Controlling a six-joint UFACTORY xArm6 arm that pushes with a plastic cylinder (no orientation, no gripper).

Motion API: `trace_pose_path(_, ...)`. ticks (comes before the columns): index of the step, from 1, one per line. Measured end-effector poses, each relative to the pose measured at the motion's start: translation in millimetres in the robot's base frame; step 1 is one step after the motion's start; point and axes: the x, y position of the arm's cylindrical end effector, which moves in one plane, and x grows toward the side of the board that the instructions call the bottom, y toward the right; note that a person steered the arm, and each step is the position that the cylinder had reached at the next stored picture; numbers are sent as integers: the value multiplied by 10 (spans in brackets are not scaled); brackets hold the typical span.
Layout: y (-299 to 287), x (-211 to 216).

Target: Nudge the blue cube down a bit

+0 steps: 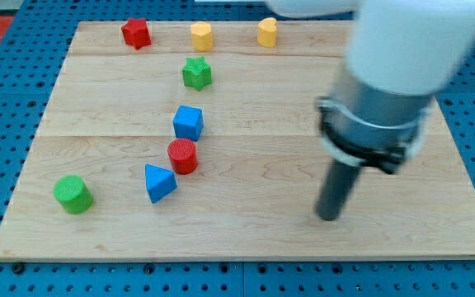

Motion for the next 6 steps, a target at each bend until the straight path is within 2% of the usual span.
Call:
trace_pose_path(3, -325, -1495)
trace_pose_path(4, -549, -1629)
trace_pose_path(6, -624, -1756)
